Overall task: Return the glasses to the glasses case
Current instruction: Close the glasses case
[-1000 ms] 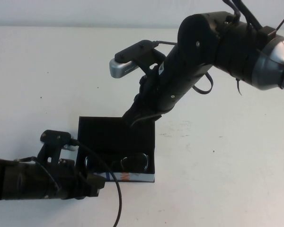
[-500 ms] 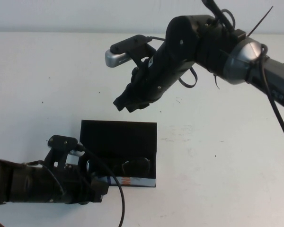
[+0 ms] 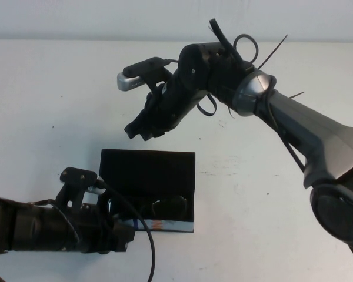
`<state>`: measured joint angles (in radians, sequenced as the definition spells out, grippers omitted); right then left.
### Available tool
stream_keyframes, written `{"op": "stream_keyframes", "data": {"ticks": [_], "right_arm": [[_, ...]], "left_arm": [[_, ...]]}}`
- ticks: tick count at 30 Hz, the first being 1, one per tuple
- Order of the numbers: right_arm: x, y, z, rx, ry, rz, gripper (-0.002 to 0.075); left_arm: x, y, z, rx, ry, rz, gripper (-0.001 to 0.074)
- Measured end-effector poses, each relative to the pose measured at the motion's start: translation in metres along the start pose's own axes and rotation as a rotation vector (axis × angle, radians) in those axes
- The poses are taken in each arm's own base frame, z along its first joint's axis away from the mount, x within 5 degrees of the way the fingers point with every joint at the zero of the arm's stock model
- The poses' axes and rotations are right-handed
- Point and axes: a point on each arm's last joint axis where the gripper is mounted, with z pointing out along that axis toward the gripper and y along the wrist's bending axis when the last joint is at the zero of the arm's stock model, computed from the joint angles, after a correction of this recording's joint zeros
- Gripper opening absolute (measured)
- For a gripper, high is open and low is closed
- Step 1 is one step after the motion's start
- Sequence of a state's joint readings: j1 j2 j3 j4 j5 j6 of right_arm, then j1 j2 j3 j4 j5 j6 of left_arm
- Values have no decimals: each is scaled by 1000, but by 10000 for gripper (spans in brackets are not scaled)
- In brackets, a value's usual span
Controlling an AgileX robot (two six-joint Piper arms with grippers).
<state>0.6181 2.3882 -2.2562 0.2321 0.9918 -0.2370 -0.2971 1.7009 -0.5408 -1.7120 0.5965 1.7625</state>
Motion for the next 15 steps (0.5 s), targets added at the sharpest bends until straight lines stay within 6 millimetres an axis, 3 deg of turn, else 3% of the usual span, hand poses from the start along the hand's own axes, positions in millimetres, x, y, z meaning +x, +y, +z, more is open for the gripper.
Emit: {"op": "stream_keyframes", "data": {"ticks": [7,15], "right_arm": [[3,-1,11,-25,78,-5,-11],[2,4,-1,-53,138,-16,-12]], "left_arm": [[0,0,0,0,0,4,1],[0,0,0,0,0,9,1]]}}
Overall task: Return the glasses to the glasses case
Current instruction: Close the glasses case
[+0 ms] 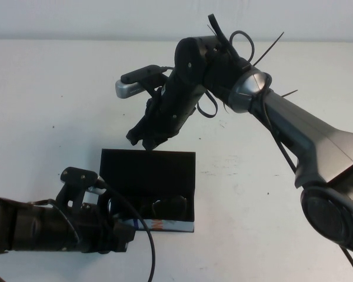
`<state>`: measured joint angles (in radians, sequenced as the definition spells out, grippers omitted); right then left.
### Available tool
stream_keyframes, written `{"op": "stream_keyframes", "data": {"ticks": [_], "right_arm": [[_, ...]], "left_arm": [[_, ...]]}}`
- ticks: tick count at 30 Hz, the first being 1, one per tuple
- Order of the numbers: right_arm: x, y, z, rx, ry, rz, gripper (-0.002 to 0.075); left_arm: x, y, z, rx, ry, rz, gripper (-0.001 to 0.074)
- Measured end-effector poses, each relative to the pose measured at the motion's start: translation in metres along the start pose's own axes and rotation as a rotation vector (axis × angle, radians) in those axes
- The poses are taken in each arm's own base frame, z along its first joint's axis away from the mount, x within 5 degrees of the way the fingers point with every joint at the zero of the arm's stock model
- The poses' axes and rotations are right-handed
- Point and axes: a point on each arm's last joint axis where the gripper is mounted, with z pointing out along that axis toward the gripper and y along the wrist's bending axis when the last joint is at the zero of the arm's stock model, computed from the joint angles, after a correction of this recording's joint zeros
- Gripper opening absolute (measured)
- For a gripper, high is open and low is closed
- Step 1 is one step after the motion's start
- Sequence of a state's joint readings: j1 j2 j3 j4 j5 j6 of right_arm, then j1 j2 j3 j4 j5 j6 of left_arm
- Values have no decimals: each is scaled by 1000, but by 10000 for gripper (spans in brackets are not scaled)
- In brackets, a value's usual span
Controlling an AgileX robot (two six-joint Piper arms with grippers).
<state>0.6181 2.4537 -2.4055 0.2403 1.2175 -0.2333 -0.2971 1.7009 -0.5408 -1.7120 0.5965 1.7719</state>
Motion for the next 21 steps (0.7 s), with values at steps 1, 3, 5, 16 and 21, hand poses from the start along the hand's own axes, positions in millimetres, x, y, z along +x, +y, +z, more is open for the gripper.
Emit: {"op": "stream_keyframes", "data": {"ticks": [1,3,5,16,21], "right_arm": [[0,0,0,-4,5,2,-12],[1,1,0,-7,10,2,-12],[1,1,0,-9,10,3,-11],[-1,5,-1,-61,-12,23,-13],[-2,7,-2,-83,-20,32,-13]], "left_arm": [[0,0,0,-2,0,0,1],[0,0,0,-2,0,0,1],[0,0,0,-4,0,-2,1],[0,1,0,-7,-1,-1,1],[0,1,0,-7,-1,-1,1]]}}
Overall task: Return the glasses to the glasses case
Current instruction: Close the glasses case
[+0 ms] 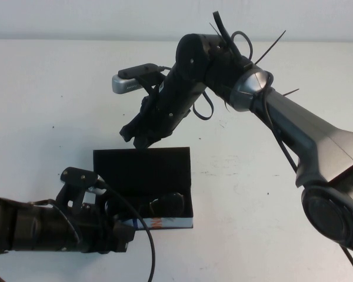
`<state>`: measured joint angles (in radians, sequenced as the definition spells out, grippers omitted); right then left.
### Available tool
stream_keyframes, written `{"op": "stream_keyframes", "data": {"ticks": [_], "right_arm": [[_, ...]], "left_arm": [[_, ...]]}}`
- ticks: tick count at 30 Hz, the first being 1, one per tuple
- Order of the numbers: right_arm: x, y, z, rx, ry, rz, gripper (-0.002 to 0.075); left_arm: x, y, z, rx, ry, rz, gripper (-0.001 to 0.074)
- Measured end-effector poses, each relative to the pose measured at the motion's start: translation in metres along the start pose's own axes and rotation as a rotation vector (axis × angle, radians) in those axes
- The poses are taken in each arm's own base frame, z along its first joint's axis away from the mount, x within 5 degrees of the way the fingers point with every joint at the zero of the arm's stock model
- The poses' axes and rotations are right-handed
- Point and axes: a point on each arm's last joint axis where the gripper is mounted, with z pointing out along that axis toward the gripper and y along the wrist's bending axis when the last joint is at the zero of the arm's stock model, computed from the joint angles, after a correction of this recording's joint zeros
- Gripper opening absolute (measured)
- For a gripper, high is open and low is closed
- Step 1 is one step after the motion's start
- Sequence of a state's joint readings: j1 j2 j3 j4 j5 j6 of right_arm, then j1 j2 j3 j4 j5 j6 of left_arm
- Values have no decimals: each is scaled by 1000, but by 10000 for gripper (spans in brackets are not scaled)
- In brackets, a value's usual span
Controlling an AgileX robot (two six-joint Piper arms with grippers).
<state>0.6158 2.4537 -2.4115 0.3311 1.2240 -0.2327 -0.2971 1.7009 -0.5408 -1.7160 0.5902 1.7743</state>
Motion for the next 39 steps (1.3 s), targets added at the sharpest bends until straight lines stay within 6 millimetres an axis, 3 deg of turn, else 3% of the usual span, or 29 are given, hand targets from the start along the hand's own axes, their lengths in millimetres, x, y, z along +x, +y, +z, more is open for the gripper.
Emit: {"op": "stream_keyframes", "data": {"ticks": [10,19,32,39], "right_arm": [[-1,9,-1,-23,1,9,-13],[1,39,-18,-29,6,-11,-13],[47,54,-16,-26,191,51,-13],[59,56,-19,-27,226,63,-13]], "left_arm": [[0,0,0,-3,-1,1,1],[0,0,0,-3,-1,1,1],[0,1,0,-6,-1,4,1],[0,1,0,-6,0,-2,1]]}}
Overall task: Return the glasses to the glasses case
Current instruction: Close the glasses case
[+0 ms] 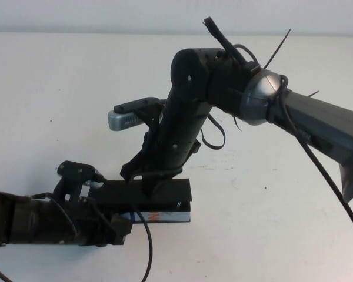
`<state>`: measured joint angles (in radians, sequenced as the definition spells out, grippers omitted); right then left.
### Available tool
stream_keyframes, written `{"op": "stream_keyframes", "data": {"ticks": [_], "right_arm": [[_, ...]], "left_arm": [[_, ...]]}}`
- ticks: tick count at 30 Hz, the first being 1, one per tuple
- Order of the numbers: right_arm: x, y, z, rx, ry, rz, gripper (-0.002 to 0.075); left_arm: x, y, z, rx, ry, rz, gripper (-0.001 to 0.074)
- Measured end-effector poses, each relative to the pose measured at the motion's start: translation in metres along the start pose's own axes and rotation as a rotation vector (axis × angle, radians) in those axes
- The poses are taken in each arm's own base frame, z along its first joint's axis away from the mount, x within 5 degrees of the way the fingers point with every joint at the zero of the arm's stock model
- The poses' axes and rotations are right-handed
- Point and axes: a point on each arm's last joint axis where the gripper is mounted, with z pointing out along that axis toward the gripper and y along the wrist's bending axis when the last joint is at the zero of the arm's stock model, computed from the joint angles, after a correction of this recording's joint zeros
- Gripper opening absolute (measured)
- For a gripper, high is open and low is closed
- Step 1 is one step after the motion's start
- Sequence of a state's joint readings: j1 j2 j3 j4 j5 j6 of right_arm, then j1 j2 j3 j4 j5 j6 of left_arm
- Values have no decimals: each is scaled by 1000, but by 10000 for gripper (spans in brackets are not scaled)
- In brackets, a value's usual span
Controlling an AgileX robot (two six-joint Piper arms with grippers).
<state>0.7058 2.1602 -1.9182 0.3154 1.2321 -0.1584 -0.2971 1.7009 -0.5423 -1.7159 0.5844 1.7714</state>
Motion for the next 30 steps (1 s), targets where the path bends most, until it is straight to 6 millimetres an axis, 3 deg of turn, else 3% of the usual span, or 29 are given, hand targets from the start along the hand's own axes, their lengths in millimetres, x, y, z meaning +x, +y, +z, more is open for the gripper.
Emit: {"op": "stream_keyframes", "data": {"ticks": [8,18,27,30], "right_arm": [[6,-4,9,0,34,15,-13],[8,-9,23,2,64,26,-13],[8,-9,23,2,64,26,-13],[7,-4,11,2,39,17,-13]], "left_arm": [[7,-3,-3,14,9,-26,1],[18,-18,-27,-5,-24,-1,1],[20,-33,-50,-2,-80,35,1],[14,-44,-67,-3,-164,89,1]]}}
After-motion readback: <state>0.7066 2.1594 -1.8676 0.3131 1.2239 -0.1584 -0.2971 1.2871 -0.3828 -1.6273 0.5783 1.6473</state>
